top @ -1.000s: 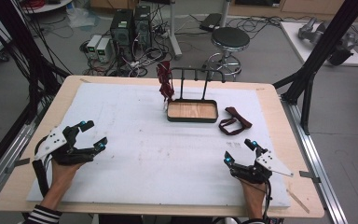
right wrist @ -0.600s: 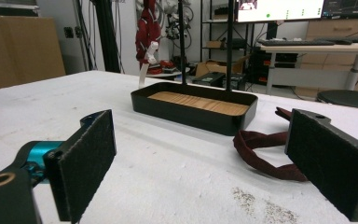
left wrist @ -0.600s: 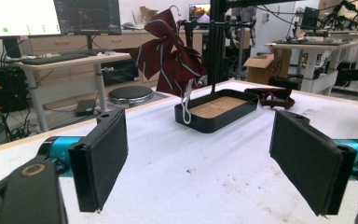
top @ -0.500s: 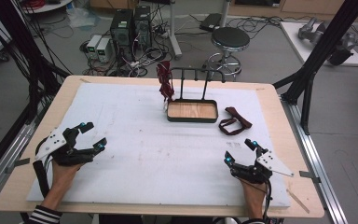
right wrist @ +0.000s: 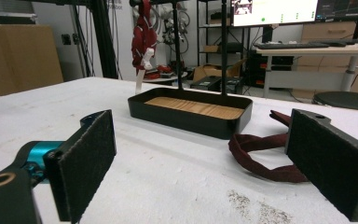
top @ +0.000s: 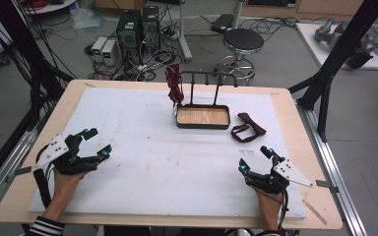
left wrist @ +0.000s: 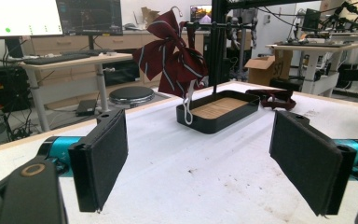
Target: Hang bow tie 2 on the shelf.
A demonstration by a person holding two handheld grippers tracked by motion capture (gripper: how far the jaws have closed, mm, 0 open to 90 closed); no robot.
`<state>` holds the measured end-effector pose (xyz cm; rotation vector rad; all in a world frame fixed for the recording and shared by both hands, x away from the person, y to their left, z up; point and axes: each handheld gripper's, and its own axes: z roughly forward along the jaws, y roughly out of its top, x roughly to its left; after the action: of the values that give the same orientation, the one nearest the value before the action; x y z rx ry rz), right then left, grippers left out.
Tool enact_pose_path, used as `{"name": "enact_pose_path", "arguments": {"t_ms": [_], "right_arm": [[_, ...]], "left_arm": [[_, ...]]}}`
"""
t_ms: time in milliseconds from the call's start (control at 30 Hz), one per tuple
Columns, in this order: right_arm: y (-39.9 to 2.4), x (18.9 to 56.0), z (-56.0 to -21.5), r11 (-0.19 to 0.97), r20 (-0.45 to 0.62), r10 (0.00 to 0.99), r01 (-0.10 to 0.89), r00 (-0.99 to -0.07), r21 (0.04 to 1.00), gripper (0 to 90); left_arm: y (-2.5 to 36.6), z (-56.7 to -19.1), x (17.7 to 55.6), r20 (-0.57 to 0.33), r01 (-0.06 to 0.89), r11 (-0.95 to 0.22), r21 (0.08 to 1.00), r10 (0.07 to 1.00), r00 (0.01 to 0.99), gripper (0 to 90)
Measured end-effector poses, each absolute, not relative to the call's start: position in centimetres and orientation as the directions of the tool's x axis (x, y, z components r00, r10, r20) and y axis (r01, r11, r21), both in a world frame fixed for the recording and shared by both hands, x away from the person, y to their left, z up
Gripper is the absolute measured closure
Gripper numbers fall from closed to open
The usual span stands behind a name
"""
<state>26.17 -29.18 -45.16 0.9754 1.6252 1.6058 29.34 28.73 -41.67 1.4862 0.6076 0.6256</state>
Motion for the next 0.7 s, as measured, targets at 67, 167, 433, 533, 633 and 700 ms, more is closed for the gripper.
{"name": "enact_pose_path", "arguments": {"t_ms": [67, 167, 433, 533, 633, 700], "right_arm": [[-29.2, 26.1, -45.1, -0.028, 0.058, 0.855, 0.065, -0.516, 0.997, 7.9], [-29.2, 26.1, -45.1, -0.030, 0.060, 0.853, 0.067, -0.518, 0.997, 7.9], [-29.5, 26.0, -44.5, -0.039, 0.057, 0.856, 0.047, -0.514, 0.998, 7.9], [-29.7, 26.1, -44.1, -0.038, 0.060, 0.858, 0.054, -0.510, 0.998, 7.9], [-29.8, 26.1, -43.8, -0.035, 0.061, 0.858, 0.061, -0.509, 0.998, 7.9], [-30.0, 26.2, -43.4, -0.028, 0.059, 0.859, 0.069, -0.509, 0.997, 7.9]], "left_arm": [[28.7, -41.7, 29.3, 0.010, -0.008, -0.006, 1.000, 0.711, 0.703, 19.7], [28.6, -41.9, 29.3, 0.011, -0.008, -0.007, 1.000, 0.710, 0.704, 19.7], [28.8, -42.6, 29.6, -0.004, 0.009, -0.003, 1.000, 0.713, 0.701, 19.6], [28.9, -42.8, 29.7, -0.008, 0.015, -0.004, 1.000, 0.716, 0.698, 19.6], [29.0, -43.0, 29.7, -0.011, 0.016, 0.000, 1.000, 0.719, 0.695, 19.6], [29.0, -43.0, 29.7, -0.011, 0.014, 0.002, 1.000, 0.721, 0.693, 19.6]]}}
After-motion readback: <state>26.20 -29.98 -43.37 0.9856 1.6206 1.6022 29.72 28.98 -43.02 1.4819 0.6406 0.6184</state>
